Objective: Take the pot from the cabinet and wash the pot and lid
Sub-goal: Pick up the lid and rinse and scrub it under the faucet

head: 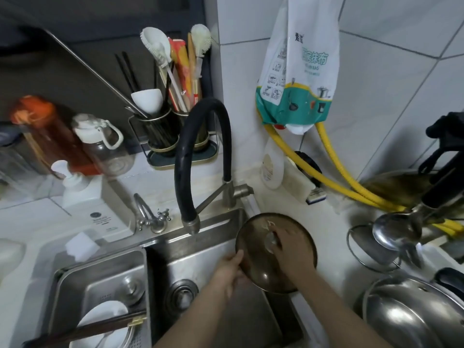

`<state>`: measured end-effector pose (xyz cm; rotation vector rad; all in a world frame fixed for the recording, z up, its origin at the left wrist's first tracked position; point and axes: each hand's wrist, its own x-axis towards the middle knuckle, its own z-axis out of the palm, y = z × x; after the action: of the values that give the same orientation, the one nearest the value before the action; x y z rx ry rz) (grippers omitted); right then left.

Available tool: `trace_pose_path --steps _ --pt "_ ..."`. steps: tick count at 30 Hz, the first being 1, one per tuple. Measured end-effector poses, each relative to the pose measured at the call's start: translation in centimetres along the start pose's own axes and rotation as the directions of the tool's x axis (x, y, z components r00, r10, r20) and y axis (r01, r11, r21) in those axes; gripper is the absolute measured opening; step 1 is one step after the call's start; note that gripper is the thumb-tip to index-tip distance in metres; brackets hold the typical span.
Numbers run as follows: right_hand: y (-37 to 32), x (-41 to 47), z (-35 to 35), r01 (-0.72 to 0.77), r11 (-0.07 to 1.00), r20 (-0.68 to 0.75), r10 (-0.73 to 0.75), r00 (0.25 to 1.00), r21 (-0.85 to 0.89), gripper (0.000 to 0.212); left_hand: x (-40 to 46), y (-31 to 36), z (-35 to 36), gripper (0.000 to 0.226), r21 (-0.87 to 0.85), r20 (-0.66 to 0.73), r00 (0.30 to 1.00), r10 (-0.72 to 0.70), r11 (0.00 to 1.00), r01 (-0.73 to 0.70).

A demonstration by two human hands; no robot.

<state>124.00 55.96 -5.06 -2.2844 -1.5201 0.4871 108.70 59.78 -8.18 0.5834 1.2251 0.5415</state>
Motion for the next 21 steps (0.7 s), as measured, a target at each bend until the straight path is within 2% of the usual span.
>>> trace_pose_path --steps 3,6,9,14,17,21 --pt "-2.5 -0.5 0.7 -0.009 0.984 0.047 0.001 0.999 0.176 0.040 -0.8 0.9 -2.6 0.014 -0.167 -0.013 1.000 0.007 0.986 -0.010" --pt "-4.7 -0.7 1.1 0.033 0.962 0.045 -0.047 0.998 0.270 0.036 -1.9 1.7 -5.2 0.022 -0.287 -0.030 0.998 0.050 0.956 -0.057" --pt "-6.6 -1.0 1.0 0.063 0.948 0.066 -0.088 0.994 0.313 0.039 -3.7 2.6 -7.0 0.006 -0.382 -0.004 0.993 0.117 0.918 -0.110" --pt "-8.2 -1.1 1.3 0.076 0.910 0.117 -0.134 0.984 0.408 0.039 -5.6 3.7 -9.1 0.007 -0.313 -0.061 0.973 0.222 0.922 -0.230" --pt "-8.6 0.5 -0.1 0.054 0.889 0.050 -0.087 0.995 0.455 0.031 -6.0 4.2 -10.0 0.011 -0.295 -0.067 0.958 0.280 0.912 -0.287" --pt "-8.1 4.3 -1.0 0.017 0.883 -0.027 -0.005 1.000 0.469 0.041 -6.7 4.2 -10.5 0.019 -0.282 -0.045 0.948 0.316 0.906 -0.315"
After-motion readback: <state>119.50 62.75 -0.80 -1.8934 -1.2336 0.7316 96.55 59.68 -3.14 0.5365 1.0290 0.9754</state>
